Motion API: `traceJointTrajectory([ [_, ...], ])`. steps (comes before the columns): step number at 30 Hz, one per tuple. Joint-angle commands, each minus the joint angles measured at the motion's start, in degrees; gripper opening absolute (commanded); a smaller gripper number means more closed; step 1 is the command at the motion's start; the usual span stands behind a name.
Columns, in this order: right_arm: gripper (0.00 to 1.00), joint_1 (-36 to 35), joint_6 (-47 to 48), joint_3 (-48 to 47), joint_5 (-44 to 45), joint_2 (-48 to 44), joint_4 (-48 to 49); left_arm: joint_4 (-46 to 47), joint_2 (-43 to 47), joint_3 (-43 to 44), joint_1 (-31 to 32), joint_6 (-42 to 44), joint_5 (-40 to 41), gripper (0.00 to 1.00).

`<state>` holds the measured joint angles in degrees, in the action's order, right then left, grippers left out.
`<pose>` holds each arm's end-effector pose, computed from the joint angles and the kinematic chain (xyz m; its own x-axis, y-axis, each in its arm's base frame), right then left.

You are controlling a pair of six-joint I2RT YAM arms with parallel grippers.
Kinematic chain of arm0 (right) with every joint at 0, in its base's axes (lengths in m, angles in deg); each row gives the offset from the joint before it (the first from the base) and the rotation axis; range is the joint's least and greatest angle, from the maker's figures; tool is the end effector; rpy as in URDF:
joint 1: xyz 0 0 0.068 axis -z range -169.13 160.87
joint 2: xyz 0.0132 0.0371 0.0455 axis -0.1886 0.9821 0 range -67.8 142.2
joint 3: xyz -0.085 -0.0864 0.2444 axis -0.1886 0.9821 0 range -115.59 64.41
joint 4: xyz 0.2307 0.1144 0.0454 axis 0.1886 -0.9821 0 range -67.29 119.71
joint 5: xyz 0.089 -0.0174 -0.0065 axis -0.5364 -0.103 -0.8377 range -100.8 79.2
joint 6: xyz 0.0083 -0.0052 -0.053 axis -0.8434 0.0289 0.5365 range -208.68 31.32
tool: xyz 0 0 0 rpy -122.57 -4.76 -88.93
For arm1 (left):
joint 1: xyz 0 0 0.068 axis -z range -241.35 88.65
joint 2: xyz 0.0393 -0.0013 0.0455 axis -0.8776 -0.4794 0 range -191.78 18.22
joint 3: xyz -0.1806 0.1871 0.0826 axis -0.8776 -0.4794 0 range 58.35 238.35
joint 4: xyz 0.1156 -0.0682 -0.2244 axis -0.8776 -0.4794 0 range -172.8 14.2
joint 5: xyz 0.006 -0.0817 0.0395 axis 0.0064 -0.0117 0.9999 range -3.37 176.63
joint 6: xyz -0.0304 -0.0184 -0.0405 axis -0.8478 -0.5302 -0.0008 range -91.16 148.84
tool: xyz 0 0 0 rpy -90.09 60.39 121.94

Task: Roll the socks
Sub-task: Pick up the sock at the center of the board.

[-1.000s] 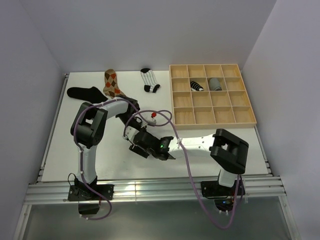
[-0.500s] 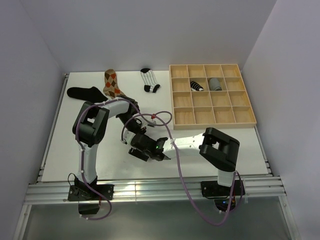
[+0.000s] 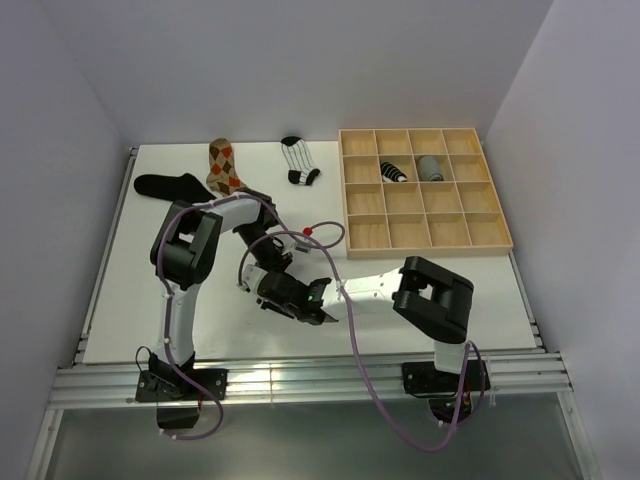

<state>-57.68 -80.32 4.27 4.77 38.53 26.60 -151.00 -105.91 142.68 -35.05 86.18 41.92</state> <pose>0.1469 0.3481 0.1495 -0.1534 -0.7731 -0.6155 -0.8640 0.4072 -0.2962 0.3052 -0.1789 0.1312 -0.3977 0.8640 -0.3086 0.7101 0.0769 -0.6999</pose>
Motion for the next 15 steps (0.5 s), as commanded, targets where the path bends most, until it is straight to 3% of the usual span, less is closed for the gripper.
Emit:
traceJointTrajectory([
  [1,0.16,1.05,-2.11,0.28,0.51,3.1,1.27,1.12,-3.57,-0.49,0.42,4.53,5.08,0.14],
  [2,0.13,1.32,-2.47,0.72,0.42,2.4,1.36,-0.81,-3.74,1.25,0.15,5.06,3.33,0.23],
  [8,0.02,3.86,-5.28,4.15,-1.16,-2.08,1.97,-3.38,-0.24,8.21,-5.73,4.27,-1.61,0.4],
  [15,0.0,7.9,-8.27,6.08,-2.82,-6.56,1.97,-3.46,2.58,15.85,-14.42,-1.17,-5.9,0.38],
])
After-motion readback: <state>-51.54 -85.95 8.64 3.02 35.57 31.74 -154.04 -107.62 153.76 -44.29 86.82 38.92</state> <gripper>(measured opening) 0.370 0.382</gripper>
